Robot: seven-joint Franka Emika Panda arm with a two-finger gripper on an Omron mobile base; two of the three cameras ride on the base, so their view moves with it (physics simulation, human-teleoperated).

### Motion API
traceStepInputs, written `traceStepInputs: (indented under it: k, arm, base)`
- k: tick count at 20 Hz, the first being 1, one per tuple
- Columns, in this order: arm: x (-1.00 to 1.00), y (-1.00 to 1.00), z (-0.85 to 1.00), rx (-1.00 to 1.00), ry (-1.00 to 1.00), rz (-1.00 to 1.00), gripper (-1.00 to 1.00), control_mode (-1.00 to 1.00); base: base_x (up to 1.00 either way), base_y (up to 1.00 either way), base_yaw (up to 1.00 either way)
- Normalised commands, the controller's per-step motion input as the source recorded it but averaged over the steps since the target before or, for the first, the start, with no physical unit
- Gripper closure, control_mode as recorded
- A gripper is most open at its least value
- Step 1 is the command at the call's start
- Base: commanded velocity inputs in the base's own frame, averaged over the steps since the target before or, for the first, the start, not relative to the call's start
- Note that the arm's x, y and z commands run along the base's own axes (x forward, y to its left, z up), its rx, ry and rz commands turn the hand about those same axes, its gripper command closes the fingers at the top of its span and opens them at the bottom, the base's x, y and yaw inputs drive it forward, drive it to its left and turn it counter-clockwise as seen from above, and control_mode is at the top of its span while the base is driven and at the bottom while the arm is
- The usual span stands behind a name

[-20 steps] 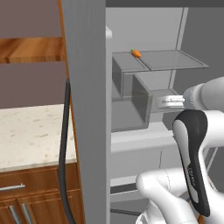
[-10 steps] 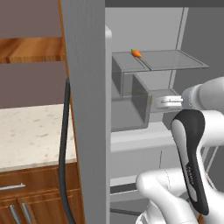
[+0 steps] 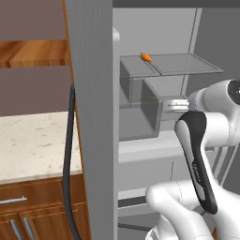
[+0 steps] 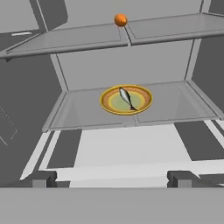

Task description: Retrieve the fish from the fridge and place it on the saucepan with marinade on the stove.

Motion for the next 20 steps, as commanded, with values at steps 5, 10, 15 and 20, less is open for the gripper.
traceStepInputs:
  k: [5, 10, 15, 20]
  arm:
    - [0.21, -0.14, -0.38, -0.02, 0.0, 0.0, -1.0, -1.0]
    - [0.35, -0.01, -0.33, -0.09, 0.06, 0.0, -1.0, -1.0]
    - [0.36, 0.0, -0.09, -0.14, 0.1, 0.0, -1.0, -1.0]
    - [0.37, 0.0, 0.0, -0.02, 0.11, 0.0, -1.0, -1.0]
  base:
    - [0.0, 0.0, 0.0]
    - [0.0, 0.0, 0.0]
    - [0.0, 0.0, 0.0]
    - [0.0, 0.0, 0.0]
